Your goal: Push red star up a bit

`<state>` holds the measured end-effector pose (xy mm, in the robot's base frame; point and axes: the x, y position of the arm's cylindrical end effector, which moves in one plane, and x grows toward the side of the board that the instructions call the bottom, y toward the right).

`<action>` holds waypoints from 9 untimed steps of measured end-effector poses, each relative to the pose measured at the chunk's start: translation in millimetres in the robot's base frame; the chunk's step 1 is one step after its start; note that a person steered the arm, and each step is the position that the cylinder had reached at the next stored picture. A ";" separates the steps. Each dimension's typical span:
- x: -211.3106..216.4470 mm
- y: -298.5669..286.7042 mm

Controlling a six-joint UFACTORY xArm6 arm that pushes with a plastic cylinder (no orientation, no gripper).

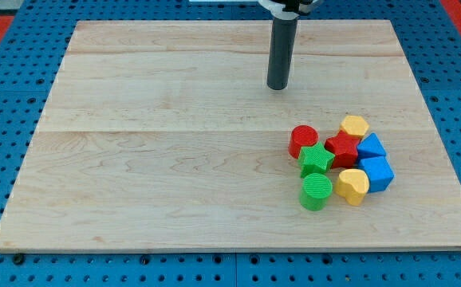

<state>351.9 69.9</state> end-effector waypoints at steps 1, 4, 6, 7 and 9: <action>0.0 3.5; -0.3 3.4; -2.2 3.4; -2.2 4.7; 16.6 18.9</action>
<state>368.5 88.8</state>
